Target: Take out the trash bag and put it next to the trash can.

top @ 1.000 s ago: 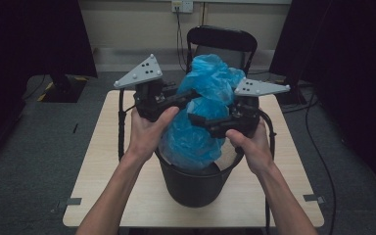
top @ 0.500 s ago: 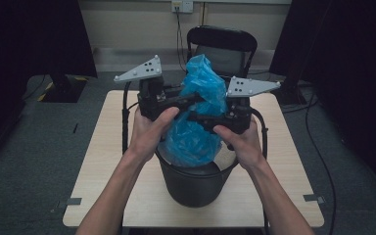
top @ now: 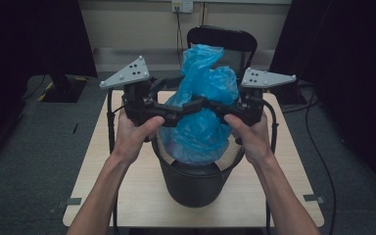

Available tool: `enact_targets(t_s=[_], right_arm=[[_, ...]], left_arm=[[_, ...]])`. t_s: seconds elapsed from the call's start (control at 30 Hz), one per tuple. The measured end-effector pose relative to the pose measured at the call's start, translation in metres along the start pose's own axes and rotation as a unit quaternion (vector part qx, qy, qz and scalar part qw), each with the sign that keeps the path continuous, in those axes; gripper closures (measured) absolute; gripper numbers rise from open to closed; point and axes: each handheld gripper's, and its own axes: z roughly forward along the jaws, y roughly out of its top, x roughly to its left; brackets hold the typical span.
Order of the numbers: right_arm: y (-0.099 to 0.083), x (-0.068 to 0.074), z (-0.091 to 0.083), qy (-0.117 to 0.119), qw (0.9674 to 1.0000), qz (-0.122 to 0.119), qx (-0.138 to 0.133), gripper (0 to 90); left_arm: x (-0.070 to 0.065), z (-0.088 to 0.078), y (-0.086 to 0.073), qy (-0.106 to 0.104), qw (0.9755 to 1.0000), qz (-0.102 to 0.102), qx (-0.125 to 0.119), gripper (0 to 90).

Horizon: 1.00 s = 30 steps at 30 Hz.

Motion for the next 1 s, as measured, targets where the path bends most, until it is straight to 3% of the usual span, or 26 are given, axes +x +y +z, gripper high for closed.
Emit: enact_targets(t_s=[0.1,0.13,0.2,0.23,0.27,0.33,0.37,0.43,0.5,0.53,0.57,0.6,0.63,0.67,0.7,0.73,0.8,0.83,0.87,0.93,1.0], right_arm=[[0.009,0.0,-0.005,-0.004,1.0,-0.004,-0.008,87.5],[0.012,0.001,-0.006,-0.004,0.9999,-0.005,-0.01,87.5],[0.017,0.004,-0.004,-0.003,0.9999,-0.005,-0.013,87.4],[0.019,0.005,-0.003,-0.003,0.9999,-0.006,-0.014,87.5],[0.021,0.007,-0.002,-0.005,0.9999,-0.008,-0.013,87.5],[0.024,0.009,0.001,-0.002,0.9999,-0.007,-0.012,87.6],[0.024,0.01,0.002,-0.002,0.9999,-0.006,-0.011,87.7],[0.023,0.01,0.0,0.003,0.9999,0.0,-0.014,87.8],[0.021,0.008,-0.003,0.009,0.9997,0.01,-0.021,87.8],[0.019,0.007,-0.004,0.014,0.9995,0.017,-0.025,87.7],[0.017,0.005,-0.004,0.019,0.9991,0.024,-0.031,87.6],[0.016,0.005,-0.004,0.02,0.999,0.026,-0.03,87.1],[0.015,0.005,-0.004,0.019,0.9991,0.025,-0.029,85.0],[0.014,0.006,-0.005,0.013,0.9992,0.025,-0.029,76.3],[0.014,0.006,-0.005,0.013,0.9992,0.025,-0.029,76.3],[0.014,0.007,-0.01,-0.008,0.9993,0.017,-0.031,48.7],[0.017,0.009,-0.018,-0.029,0.9992,0.005,-0.027,31.0],[0.017,0.008,-0.021,-0.032,0.9992,0.002,-0.025,25.4],[0.017,0.008,-0.021,-0.032,0.9992,0.002,-0.025,25.4],[0.014,0.008,-0.031,-0.065,0.9977,-0.013,-0.015,17.0],[0.01,0.005,-0.034,-0.071,0.9973,-0.015,0.001,15.4]], left_arm=[[-0.001,-0.001,-0.003,-0.013,0.9999,0.009,-0.002,13.4],[-0.003,0.006,-0.01,0.001,0.9997,0.024,0.007,11.6],[-0.006,0.019,-0.017,0.004,0.999,0.028,0.036,2.5],[-0.006,0.019,-0.017,0.004,0.999,0.028,0.036,0.0],[-0.01,0.032,-0.024,0.033,0.9965,0.053,0.057,0.0],[-0.01,0.036,-0.026,0.035,0.9965,0.051,0.057,0.1],[-0.01,0.04,-0.026,0.049,0.9954,0.057,0.06,0.8],[-0.011,0.042,-0.027,0.057,0.9941,0.066,0.064,12.8],[-0.008,0.042,-0.026,0.054,0.9947,0.063,0.06,24.1],[-0.008,0.042,-0.026,0.054,0.9947,0.063,0.06,32.1],[-0.008,0.045,-0.026,0.044,0.9947,0.077,0.052,44.0],[-0.009,0.045,-0.026,0.047,0.9941,0.082,0.053,53.5],[-0.01,0.046,-0.027,0.033,0.9948,0.078,0.056,63.1],[-0.009,0.047,-0.027,0.029,0.9948,0.078,0.057,72.5],[-0.009,0.047,-0.027,0.029,0.9948,0.078,0.057,77.5],[-0.008,0.047,-0.027,0.023,0.995,0.076,0.062,79.8],[-0.004,0.043,-0.028,0.017,0.9956,0.063,0.066,80.8],[-0.003,0.041,-0.027,0.018,0.9961,0.058,0.064,80.8],[-0.003,0.041,-0.027,0.018,0.9961,0.058,0.064,80.8],[0.003,0.031,-0.024,0.019,0.9975,0.045,0.052,80.8],[0.005,0.024,-0.019,0.018,0.9982,0.041,0.041,80.8]])
